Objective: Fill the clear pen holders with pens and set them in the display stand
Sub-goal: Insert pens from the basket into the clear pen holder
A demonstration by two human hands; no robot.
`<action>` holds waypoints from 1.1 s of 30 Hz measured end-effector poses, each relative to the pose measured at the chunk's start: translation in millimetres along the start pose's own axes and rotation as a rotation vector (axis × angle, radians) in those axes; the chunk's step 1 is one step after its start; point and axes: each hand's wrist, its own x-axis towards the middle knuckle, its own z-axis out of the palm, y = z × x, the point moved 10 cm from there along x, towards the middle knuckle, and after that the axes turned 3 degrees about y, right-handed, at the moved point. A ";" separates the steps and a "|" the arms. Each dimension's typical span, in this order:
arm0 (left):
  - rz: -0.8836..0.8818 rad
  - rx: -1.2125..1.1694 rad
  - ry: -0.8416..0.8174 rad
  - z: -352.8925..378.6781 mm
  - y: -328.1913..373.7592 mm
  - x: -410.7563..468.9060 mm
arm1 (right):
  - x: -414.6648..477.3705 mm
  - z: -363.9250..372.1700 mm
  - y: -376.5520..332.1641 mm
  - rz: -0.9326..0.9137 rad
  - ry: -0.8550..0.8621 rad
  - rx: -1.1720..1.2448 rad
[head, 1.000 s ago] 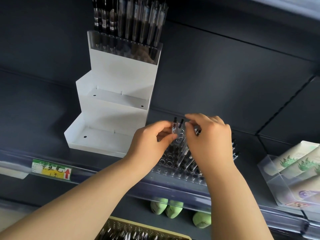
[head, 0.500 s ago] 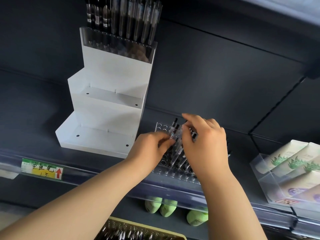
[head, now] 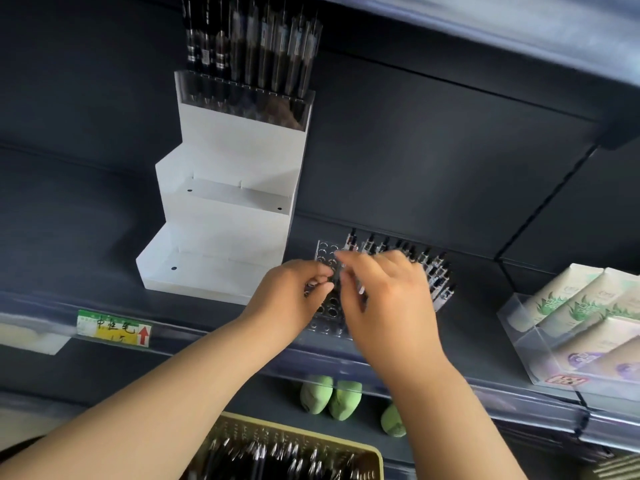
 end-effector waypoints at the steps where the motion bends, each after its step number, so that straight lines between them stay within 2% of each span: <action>1: 0.014 0.017 0.000 -2.8 0.5 -7.6 | -8.4 3.6 -6.5 -0.021 -0.042 -0.009; 6: 0.053 0.051 -0.100 -1.4 -2.4 -49.3 | -56.5 20.8 -35.6 -0.120 -0.210 -0.058; 10: 0.097 0.187 -0.108 -4.1 -12.9 -87.1 | -109.6 38.1 -39.4 -0.042 -0.330 -0.046; 14: 0.001 0.272 -0.190 4.3 -42.9 -137.1 | -179.4 79.8 -23.2 0.158 -0.645 0.003; 20: -0.147 0.501 -0.539 38.7 -92.7 -216.5 | -289.3 110.3 25.5 0.577 -1.057 -0.047; 23: -0.227 0.628 -0.767 49.0 -109.7 -250.2 | -310.9 110.8 31.8 0.657 -1.111 -0.048; 27: -0.302 0.764 -0.956 55.9 -124.2 -266.6 | -312.9 113.2 31.6 0.655 -1.110 -0.046; 29: -0.323 0.788 -0.987 57.0 -128.4 -267.0 | -313.2 115.6 30.0 0.621 -1.129 -0.062; 33: -0.383 0.792 -0.940 59.1 -142.9 -269.0 | -316.1 127.0 22.6 0.525 -1.190 -0.103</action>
